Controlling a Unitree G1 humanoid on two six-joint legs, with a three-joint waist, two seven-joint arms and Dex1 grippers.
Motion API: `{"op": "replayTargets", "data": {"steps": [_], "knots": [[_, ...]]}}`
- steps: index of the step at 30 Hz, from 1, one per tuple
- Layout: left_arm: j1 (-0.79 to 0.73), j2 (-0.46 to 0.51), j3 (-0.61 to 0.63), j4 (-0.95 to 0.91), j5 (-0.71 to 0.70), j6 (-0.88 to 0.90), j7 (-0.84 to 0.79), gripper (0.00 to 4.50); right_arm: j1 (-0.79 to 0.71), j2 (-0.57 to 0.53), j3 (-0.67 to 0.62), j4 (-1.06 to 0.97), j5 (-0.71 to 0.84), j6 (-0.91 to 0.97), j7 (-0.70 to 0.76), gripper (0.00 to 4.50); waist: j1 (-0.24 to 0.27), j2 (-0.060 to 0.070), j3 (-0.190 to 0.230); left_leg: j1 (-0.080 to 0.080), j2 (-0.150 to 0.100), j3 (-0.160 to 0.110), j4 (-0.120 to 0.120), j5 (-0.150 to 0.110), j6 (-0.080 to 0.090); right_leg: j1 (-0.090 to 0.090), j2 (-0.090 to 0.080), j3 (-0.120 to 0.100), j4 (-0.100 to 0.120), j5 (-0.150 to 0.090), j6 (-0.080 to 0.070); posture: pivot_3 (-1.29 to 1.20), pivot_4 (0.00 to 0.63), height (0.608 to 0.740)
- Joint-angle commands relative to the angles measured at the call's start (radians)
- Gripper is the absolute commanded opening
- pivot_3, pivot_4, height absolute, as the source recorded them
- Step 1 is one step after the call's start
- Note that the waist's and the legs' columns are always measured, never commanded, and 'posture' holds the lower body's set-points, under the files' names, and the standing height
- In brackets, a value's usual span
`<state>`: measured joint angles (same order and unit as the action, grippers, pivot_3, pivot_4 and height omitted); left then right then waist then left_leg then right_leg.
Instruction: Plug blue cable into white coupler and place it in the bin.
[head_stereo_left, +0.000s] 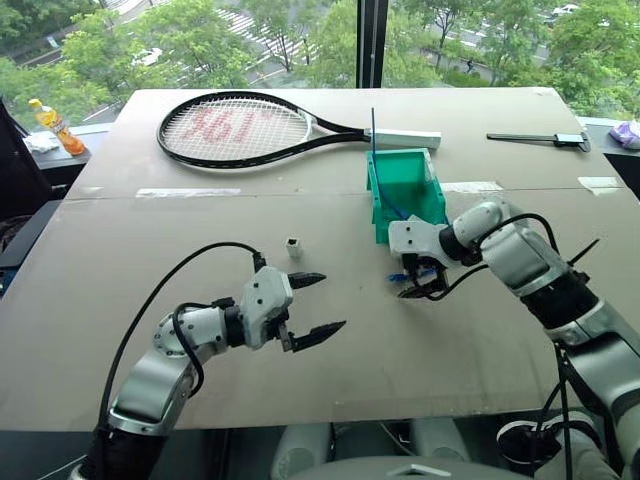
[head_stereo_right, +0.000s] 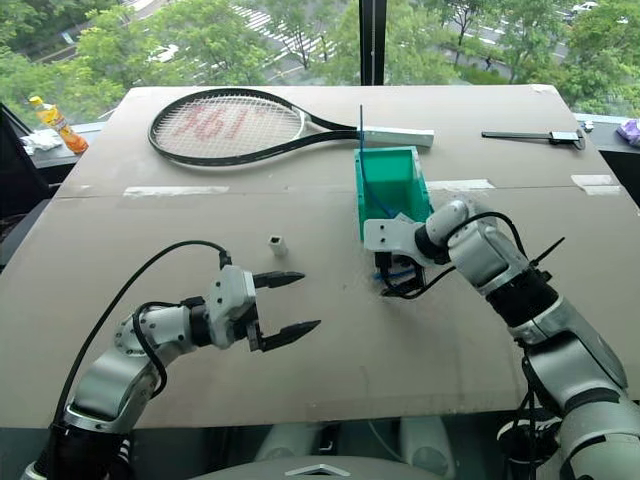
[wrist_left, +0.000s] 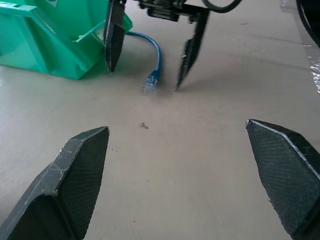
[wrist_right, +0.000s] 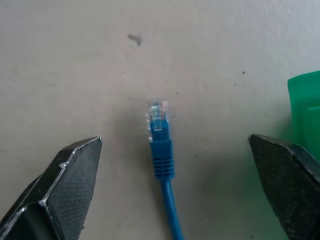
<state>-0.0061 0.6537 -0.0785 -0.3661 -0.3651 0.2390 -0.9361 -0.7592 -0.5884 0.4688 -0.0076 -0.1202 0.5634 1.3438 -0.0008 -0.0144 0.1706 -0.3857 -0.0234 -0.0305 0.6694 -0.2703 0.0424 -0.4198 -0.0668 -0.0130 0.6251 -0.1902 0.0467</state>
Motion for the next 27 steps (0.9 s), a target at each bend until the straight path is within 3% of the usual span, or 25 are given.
{"op": "replayTargets", "data": {"steps": [1, 8, 14, 20, 25, 27], "knots": [[-0.069, -0.002, -0.045, -0.003, 0.027, 0.035, -0.002, 4.50, 0.093, -0.070, -0.206, -0.242, 0.130, 0.052, -0.023, 4.46, 0.005, 0.000, 0.000, -0.001, 0.000, 0.000, 0.000, 0.000, 0.000, -0.001, 0.000, 0.000, 0.000, 0.000, 0.000, 0.00, 0.150, 0.740], [-0.252, -0.062, -0.148, 0.182, 0.105, 0.002, -0.036, 4.50, 0.498, -0.045, -0.563, -0.580, 0.321, 0.059, -0.215, 4.46, 0.016, 0.000, 0.000, -0.003, 0.000, -0.002, 0.000, 0.000, 0.000, -0.001, 0.000, -0.002, 0.000, 0.000, 0.000, 0.00, 0.150, 0.740], [-0.373, -0.136, -0.218, 0.350, 0.179, -0.059, -0.057, 4.50, 0.865, 0.029, -0.738, -0.719, 0.355, -0.065, -0.352, 4.46, 0.016, 0.000, 0.000, -0.001, 0.000, 0.000, 0.001, 0.000, 0.000, 0.001, 0.001, 0.000, 0.000, 0.000, 0.001, 0.00, 0.150, 0.740], [-0.477, -0.229, -0.269, 0.492, 0.242, -0.120, -0.059, 4.50, 1.121, 0.087, -0.793, -0.735, 0.351, -0.207, -0.436, 4.46, 0.014, -0.001, 0.000, 0.002, 0.000, 0.002, 0.001, 0.000, 0.001, 0.003, 0.001, 0.002, 0.000, -0.003, 0.005, 0.00, 0.150, 0.740], [-0.553, -0.301, -0.293, 0.587, 0.287, -0.122, -0.040, 4.50, 1.186, 0.091, -0.768, -0.763, 0.340, -0.231, -0.517, 4.46, 0.013, -0.001, 0.000, 0.003, 0.000, 0.002, 0.001, 0.000, 0.001, 0.003, 0.002, 0.002, 0.000, -0.003, 0.005, 0.00, 0.150, 0.740], [-0.568, -0.308, -0.310, 0.617, 0.308, -0.129, -0.055, 3.59, 1.193, 0.092, -0.751, -0.788, 0.339, -0.211, -0.555, 4.50, 0.012, -0.001, 0.000, 0.003, 0.001, 0.002, 0.001, 0.000, 0.001, 0.003, 0.003, 0.002, 0.001, -0.003, 0.005, 0.00, 0.150, 0.740]]}}
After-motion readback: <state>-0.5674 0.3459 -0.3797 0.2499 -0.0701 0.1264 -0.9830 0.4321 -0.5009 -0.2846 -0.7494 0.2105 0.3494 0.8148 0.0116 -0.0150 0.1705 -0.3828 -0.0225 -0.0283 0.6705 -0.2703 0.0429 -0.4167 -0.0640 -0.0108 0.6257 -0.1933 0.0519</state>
